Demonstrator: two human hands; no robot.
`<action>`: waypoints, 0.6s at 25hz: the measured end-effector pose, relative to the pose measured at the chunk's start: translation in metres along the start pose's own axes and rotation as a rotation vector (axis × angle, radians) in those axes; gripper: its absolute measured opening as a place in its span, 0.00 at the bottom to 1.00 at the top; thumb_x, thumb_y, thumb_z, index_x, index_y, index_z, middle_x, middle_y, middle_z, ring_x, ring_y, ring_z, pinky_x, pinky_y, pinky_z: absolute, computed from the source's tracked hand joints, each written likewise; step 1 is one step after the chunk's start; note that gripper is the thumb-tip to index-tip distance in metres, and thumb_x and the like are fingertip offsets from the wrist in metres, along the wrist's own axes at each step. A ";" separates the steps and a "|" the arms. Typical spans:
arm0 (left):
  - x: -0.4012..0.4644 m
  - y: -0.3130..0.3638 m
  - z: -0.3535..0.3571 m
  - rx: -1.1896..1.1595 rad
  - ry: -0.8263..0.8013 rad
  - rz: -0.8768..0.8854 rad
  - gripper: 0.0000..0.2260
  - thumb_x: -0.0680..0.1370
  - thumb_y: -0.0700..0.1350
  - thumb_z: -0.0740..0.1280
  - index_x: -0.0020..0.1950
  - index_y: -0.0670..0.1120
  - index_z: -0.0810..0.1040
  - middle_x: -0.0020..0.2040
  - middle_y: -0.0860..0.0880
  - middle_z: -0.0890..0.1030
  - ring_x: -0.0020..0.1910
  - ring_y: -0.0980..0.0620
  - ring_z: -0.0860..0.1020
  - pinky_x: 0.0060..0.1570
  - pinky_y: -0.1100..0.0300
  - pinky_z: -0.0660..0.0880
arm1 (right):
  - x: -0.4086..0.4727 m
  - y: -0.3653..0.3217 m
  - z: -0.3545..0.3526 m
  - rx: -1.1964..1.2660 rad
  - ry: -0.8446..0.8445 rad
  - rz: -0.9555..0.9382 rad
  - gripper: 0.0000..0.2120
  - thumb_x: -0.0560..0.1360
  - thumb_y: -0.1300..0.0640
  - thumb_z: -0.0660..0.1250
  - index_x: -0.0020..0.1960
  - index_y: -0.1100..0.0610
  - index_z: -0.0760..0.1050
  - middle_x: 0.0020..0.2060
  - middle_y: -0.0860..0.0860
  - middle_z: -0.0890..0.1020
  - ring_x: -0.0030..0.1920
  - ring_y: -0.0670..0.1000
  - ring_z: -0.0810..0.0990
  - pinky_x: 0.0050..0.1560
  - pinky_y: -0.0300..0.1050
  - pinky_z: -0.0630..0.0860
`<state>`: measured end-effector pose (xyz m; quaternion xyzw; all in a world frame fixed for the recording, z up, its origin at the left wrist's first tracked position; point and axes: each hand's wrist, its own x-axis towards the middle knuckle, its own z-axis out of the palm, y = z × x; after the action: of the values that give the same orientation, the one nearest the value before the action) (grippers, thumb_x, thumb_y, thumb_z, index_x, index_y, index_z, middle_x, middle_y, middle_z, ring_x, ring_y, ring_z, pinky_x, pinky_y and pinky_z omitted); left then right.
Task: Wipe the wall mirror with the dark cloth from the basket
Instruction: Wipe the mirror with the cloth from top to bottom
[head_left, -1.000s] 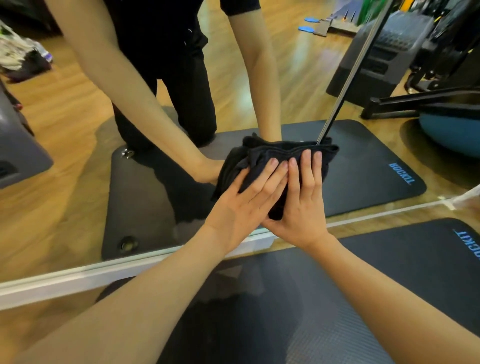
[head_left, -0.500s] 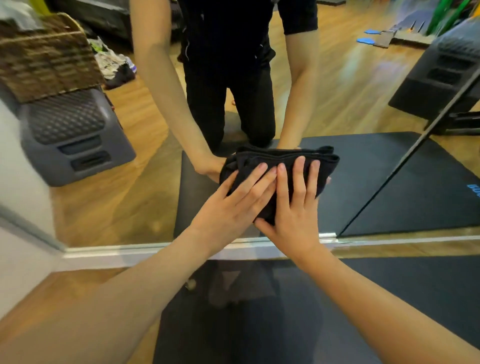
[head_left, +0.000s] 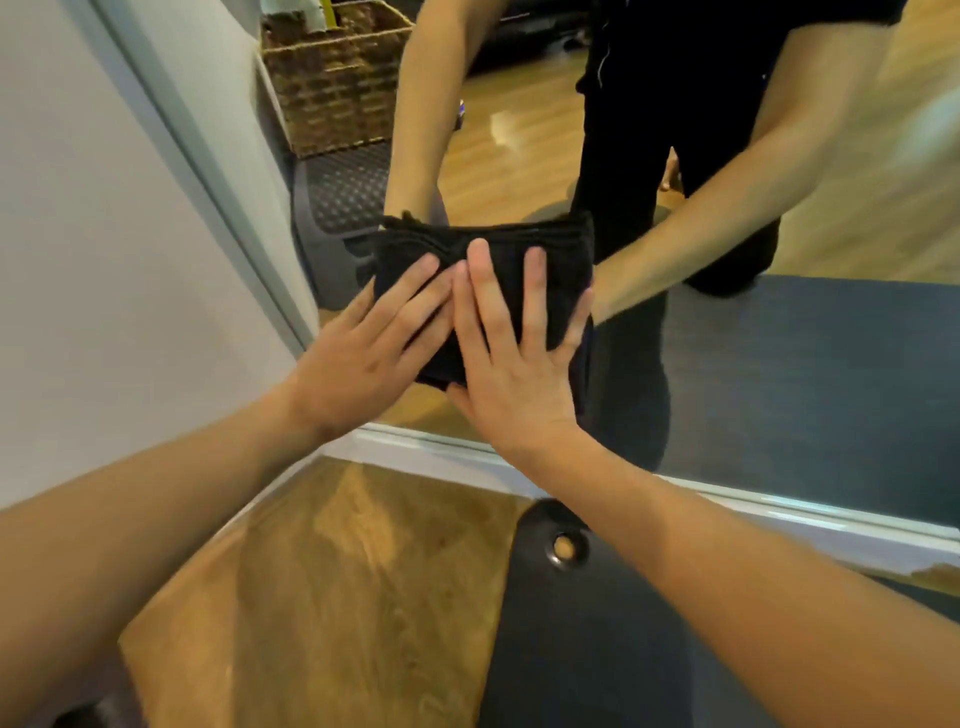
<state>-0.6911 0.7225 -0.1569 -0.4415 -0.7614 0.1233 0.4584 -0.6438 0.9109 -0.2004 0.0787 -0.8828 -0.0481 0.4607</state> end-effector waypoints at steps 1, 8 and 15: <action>-0.017 -0.018 -0.001 0.024 -0.021 -0.009 0.27 0.83 0.35 0.63 0.80 0.35 0.58 0.78 0.35 0.61 0.78 0.35 0.62 0.67 0.37 0.72 | 0.009 -0.022 0.008 -0.001 0.031 -0.025 0.36 0.81 0.46 0.62 0.84 0.55 0.52 0.82 0.52 0.56 0.81 0.65 0.52 0.76 0.76 0.41; -0.088 -0.076 0.000 0.083 -0.159 -0.024 0.25 0.82 0.31 0.64 0.77 0.30 0.61 0.76 0.30 0.61 0.76 0.28 0.63 0.69 0.34 0.70 | 0.036 -0.107 0.049 -0.031 0.206 -0.069 0.24 0.86 0.51 0.55 0.82 0.49 0.63 0.79 0.44 0.68 0.78 0.55 0.65 0.74 0.68 0.51; -0.123 -0.058 0.022 -0.060 -0.394 -0.111 0.34 0.82 0.51 0.63 0.79 0.32 0.56 0.78 0.29 0.58 0.78 0.28 0.56 0.73 0.32 0.62 | 0.009 -0.114 0.069 -0.008 0.193 -0.162 0.24 0.87 0.54 0.52 0.83 0.52 0.59 0.80 0.44 0.66 0.79 0.55 0.62 0.74 0.69 0.49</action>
<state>-0.7183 0.5975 -0.2070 -0.3797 -0.8629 0.1588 0.2934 -0.6944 0.7977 -0.2508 0.1523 -0.8247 -0.0809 0.5386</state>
